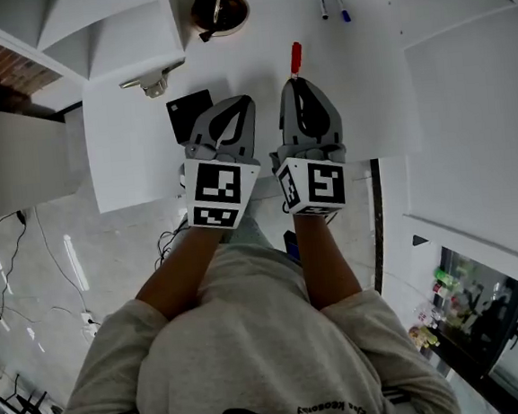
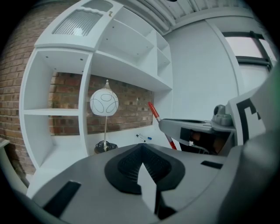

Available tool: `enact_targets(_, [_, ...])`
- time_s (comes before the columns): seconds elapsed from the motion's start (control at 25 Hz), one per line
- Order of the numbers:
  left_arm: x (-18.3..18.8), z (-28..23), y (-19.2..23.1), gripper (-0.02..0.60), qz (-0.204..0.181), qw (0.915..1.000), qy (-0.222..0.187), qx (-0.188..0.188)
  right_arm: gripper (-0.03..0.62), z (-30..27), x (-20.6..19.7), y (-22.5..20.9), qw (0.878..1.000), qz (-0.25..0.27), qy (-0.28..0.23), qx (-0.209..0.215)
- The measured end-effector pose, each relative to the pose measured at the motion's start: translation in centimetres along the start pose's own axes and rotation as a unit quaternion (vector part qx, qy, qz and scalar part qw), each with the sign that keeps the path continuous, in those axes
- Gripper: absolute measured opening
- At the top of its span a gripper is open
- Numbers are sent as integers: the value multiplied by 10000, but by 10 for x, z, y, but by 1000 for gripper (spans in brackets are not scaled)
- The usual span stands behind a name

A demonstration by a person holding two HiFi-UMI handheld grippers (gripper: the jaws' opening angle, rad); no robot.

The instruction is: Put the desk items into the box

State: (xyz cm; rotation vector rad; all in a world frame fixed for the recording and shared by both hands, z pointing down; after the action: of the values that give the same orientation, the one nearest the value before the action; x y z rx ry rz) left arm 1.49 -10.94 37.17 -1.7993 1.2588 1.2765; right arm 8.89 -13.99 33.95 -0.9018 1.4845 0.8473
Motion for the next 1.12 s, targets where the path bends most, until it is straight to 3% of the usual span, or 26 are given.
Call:
enact_targets(0.36, [13, 24, 10, 6, -162, 9998, -100, 86, 52, 7, 24, 21, 9996, -49, -239, 157])
enact_targets(1.12, [1, 74, 74, 6, 53, 9979, -89, 634, 52, -17, 31, 114, 9940, 47, -345, 1035])
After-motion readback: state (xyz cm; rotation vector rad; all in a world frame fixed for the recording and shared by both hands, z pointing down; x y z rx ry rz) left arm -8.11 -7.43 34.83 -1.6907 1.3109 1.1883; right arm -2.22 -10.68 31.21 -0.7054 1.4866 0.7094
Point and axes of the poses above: the fingertips, and each gripper's own axes: z backward along the fingers, y to its left, x out of its top, the point moved 1 cm from there along z, backward along the fingers, and after that the axes turned 4 degrees about y, right-handed, at the moved point
